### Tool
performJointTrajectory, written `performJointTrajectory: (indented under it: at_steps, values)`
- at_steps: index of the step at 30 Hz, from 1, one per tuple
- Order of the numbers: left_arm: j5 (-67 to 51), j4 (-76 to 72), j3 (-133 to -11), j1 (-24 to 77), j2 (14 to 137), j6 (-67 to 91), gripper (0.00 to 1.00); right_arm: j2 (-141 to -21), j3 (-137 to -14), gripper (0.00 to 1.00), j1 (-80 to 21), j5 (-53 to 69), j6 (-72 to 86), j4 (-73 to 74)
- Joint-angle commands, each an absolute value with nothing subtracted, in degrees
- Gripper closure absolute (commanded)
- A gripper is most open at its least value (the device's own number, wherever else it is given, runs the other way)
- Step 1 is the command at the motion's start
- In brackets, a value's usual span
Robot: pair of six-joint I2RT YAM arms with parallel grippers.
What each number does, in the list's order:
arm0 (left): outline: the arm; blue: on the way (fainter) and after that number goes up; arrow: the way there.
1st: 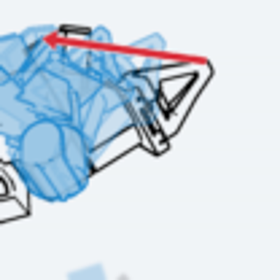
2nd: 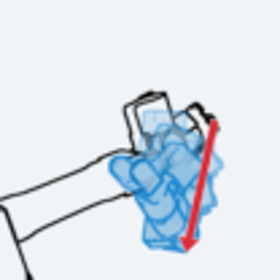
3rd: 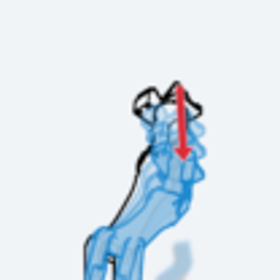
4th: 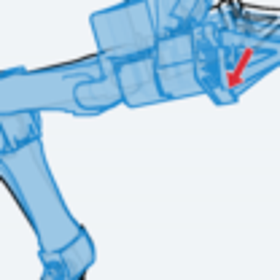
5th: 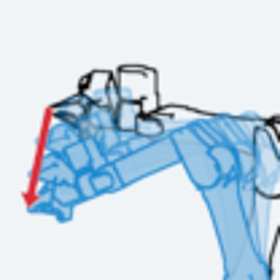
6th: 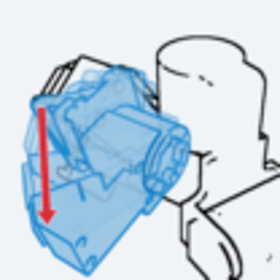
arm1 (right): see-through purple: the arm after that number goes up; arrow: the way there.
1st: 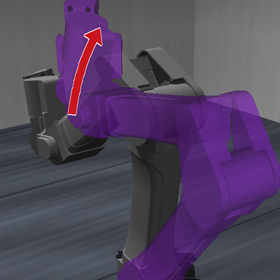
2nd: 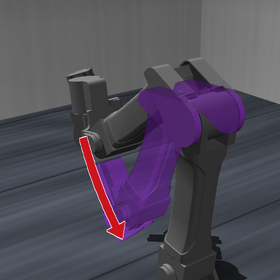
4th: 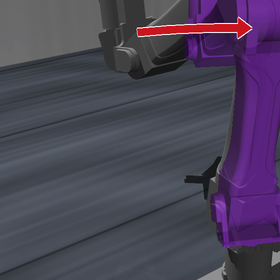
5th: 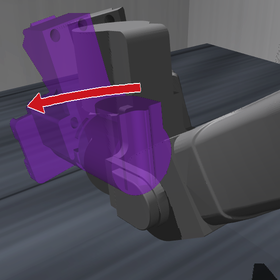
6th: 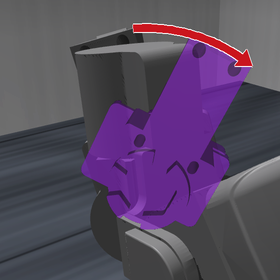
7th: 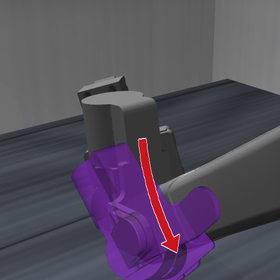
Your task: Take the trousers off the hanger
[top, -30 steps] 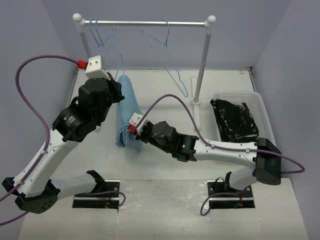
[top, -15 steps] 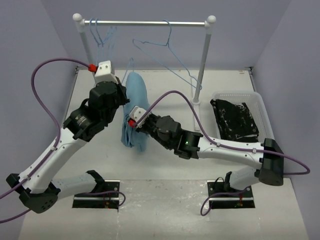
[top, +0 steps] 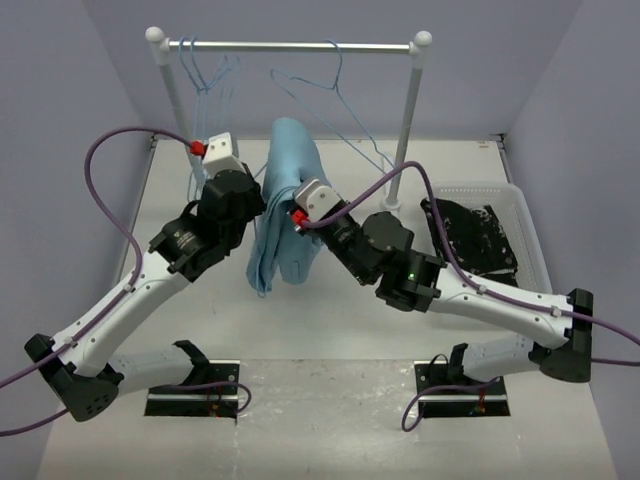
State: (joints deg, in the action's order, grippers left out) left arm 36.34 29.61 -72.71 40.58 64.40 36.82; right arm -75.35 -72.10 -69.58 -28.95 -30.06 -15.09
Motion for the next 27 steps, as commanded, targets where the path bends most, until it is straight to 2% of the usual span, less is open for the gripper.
performJointTrajectory:
  at_steps: [1,5,8,11,16,21,27]
  values:
    - [39.3,31.9,-70.5,40.5,66.7,38.2,1.00,-66.1,-81.4,1.00,-68.1,-25.8,-28.8,-34.3]
    - [37.5,31.8,-69.5,40.4,68.5,38.6,1.00,-63.5,-85.9,1.00,-67.3,-21.2,-26.5,-32.0]
    - [37.0,31.4,-69.0,40.4,68.0,38.3,1.00,-64.6,-92.2,1.00,-66.3,-22.8,-29.2,-28.9]
    - [38.0,31.6,-68.4,40.4,66.8,38.0,1.00,-65.2,-97.8,1.00,-63.5,-26.2,-31.2,-23.2]
    - [38.2,30.8,-67.2,40.4,64.2,36.7,1.00,-60.0,-100.7,1.00,-58.8,-26.9,-25.4,-8.7]
    - [38.8,30.8,-67.5,40.4,62.4,35.0,1.00,-54.9,-101.2,1.00,-58.4,-39.6,-28.6,-5.4]
    - [39.4,30.1,-67.9,40.4,61.0,32.9,1.00,-44.2,-95.4,1.00,-58.4,-55.8,-37.0,-5.4]
